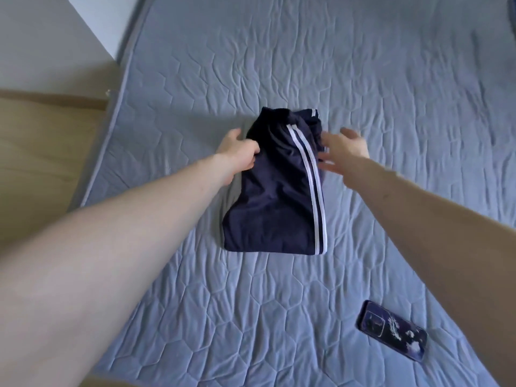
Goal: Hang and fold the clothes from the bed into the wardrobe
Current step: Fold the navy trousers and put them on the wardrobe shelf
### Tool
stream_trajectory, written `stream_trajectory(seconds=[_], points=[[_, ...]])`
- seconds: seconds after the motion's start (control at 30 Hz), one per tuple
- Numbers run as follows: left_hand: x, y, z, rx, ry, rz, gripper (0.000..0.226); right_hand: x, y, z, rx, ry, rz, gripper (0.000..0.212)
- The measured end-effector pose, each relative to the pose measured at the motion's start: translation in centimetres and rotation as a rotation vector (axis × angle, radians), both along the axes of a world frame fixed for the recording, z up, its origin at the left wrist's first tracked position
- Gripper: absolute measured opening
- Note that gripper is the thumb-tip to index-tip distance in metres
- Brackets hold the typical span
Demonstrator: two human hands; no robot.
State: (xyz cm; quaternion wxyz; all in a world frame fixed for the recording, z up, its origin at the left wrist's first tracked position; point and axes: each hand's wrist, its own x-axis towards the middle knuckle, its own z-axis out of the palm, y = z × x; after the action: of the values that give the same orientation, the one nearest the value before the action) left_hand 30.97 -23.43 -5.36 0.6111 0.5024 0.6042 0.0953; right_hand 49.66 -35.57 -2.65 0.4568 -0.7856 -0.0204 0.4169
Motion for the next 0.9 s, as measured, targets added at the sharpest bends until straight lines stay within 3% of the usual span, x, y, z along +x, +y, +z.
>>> stream_trajectory(seconds=[0.07,0.13,0.23,0.37,0.53,0.67,0.8,0.9], points=[[-2.0,-1.6,-2.9,0.082,0.223,-0.121,0.075,-1.5,-2.6,-3.5,-0.214,-0.196,0.187,0.074],[-4.5,-4.0,-5.9,0.065,0.352,-0.201,0.076,-3.8,-6.1,-7.0,-0.338,-0.243,0.306,0.083],[-7.4,-7.7,-10.4,-0.078,0.413,-0.228,0.090,-6.8,-10.9,-11.8,-0.418,-0.104,0.271,0.093],[-8.9,-11.3,-14.4,-0.277,0.370,-0.056,0.116,-9.2,-14.5,-16.1,-0.346,0.166,0.020,0.064],[-9.7,-11.7,-15.8,-0.365,0.370,0.014,0.093,-9.2,-14.9,-17.4,-0.220,0.379,-0.215,0.038],[-10.4,-13.4,-15.0,-0.305,0.280,0.024,0.046,-10.2,-16.0,-16.2,-0.162,0.454,-0.292,0.031],[-11.8,-17.5,-12.1,-0.384,0.143,0.192,0.024,-12.0,-19.1,-13.5,-0.228,0.483,-0.317,0.026],[-14.6,-21.3,-9.0,-0.349,0.201,0.220,0.022,-14.3,-22.8,-11.0,-0.324,0.498,-0.318,0.024]])
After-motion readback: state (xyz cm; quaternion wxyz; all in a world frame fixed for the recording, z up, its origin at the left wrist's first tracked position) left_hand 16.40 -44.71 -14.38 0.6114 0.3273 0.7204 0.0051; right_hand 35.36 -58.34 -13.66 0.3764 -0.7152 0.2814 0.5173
